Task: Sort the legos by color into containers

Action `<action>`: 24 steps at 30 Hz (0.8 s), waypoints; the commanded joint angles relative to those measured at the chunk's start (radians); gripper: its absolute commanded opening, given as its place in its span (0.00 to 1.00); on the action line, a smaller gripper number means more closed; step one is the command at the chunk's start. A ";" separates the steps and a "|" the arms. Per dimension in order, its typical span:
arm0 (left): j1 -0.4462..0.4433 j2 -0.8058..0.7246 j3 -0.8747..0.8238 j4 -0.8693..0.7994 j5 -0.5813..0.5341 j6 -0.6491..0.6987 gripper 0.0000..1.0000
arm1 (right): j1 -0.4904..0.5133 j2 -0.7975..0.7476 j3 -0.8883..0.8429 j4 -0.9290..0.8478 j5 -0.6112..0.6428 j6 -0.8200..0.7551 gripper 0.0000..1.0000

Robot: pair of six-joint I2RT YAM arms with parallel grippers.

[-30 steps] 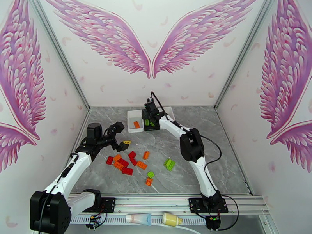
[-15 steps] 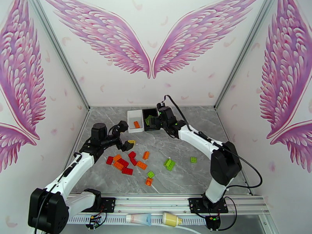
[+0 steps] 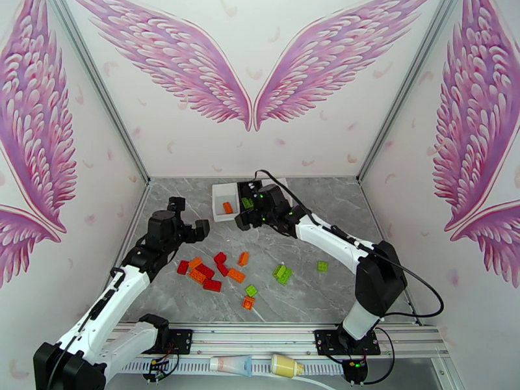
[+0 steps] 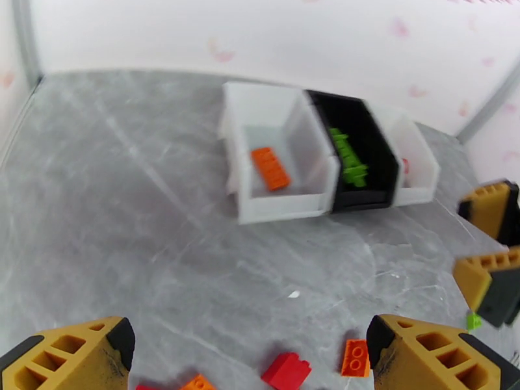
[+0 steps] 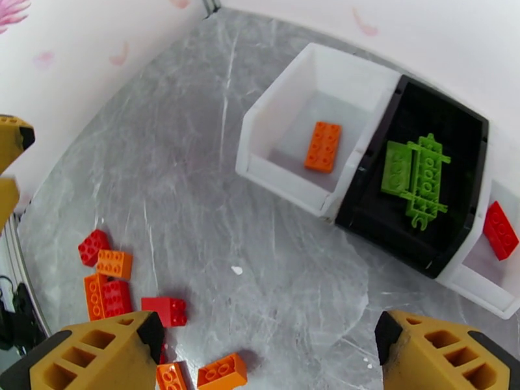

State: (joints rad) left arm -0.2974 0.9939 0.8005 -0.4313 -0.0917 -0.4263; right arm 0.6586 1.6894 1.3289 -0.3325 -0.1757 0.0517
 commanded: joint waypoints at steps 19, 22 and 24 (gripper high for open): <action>-0.188 0.124 -0.067 -0.393 -0.225 -0.784 0.91 | 0.109 -0.119 -0.393 0.396 -0.173 -0.098 0.95; -0.201 0.167 -0.100 -0.339 -0.196 -0.781 0.87 | 0.108 -0.123 -0.412 0.420 -0.176 -0.095 0.95; -0.202 0.197 -0.120 -0.296 -0.168 -0.770 0.85 | 0.109 -0.118 -0.414 0.434 -0.180 -0.090 0.95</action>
State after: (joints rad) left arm -0.4953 1.1637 0.7109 -0.7681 -0.2916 -1.1835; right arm 0.7662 1.5963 0.9260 0.0303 -0.3290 -0.0494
